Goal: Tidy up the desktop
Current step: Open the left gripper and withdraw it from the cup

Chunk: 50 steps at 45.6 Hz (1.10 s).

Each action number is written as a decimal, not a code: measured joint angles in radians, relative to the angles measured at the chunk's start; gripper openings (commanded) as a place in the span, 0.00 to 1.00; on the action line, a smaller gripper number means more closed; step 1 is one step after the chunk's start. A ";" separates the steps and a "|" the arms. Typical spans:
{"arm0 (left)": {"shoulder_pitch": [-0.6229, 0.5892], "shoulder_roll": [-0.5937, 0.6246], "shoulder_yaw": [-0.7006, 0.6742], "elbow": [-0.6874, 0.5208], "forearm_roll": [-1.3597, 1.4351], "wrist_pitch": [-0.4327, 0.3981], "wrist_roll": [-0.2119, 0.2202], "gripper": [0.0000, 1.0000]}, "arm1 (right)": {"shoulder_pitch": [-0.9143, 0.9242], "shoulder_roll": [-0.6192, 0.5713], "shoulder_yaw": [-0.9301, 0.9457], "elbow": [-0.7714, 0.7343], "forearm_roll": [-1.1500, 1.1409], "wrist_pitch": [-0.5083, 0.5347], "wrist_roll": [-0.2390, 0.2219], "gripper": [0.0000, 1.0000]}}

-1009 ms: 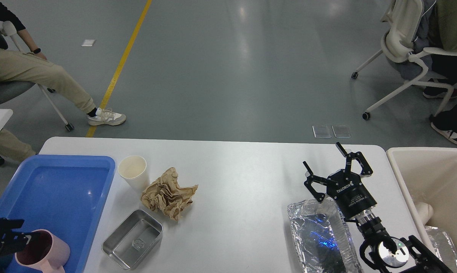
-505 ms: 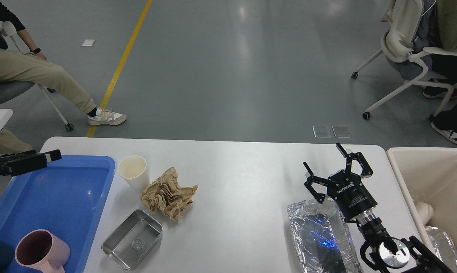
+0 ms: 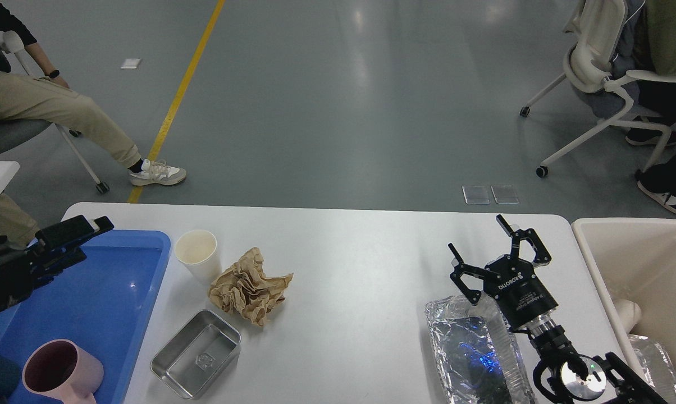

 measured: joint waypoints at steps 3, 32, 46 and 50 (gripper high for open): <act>0.041 0.005 0.000 -0.016 -0.023 0.038 0.000 0.97 | -0.002 0.000 0.000 0.000 0.000 0.000 0.000 1.00; 0.163 0.031 -0.021 -0.046 -0.286 0.115 -0.122 0.97 | -0.014 -0.006 0.000 0.002 0.000 0.001 0.000 1.00; 0.150 0.012 -0.044 -0.023 -0.303 0.103 -0.114 0.97 | -0.014 -0.003 0.002 0.007 0.000 0.001 0.000 1.00; 0.145 -0.011 -0.043 0.012 -0.211 0.098 -0.116 0.97 | -0.014 -0.003 0.002 0.008 0.000 0.001 0.000 1.00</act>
